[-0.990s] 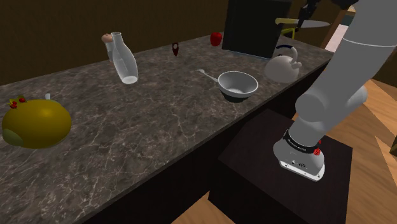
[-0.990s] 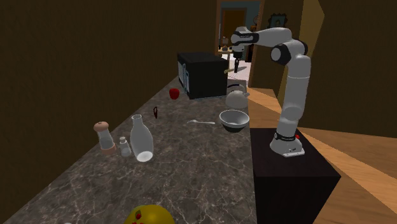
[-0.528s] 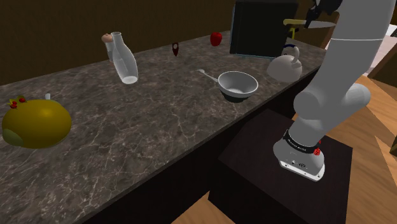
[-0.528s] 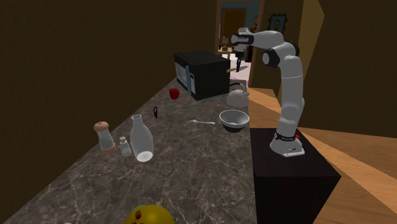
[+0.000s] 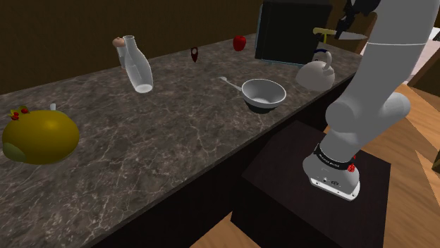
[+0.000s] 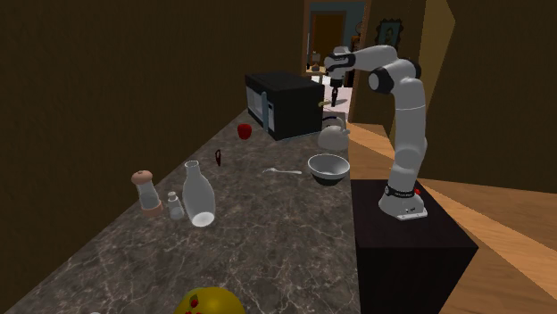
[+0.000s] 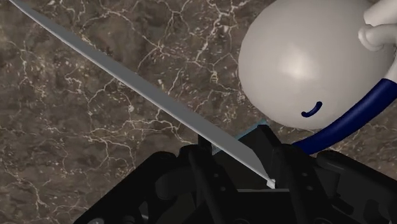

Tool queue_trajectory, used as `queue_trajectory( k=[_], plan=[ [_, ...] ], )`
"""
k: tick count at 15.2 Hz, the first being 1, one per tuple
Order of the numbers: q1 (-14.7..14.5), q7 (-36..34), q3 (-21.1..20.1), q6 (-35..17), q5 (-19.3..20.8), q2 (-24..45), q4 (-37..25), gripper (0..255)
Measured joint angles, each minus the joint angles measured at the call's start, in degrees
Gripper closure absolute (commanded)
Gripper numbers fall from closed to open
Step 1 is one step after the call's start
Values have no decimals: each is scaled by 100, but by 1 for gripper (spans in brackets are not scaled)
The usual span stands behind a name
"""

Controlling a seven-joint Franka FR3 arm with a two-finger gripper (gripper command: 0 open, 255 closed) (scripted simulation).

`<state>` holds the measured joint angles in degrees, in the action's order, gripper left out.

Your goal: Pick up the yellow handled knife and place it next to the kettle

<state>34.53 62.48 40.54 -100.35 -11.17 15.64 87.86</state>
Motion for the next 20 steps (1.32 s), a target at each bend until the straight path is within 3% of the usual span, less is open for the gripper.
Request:
queue_trajectory(
  k=[20],
  plan=[
    [-76, 191, -91, -1419, -253, 256, 1247, 255]
  ],
)
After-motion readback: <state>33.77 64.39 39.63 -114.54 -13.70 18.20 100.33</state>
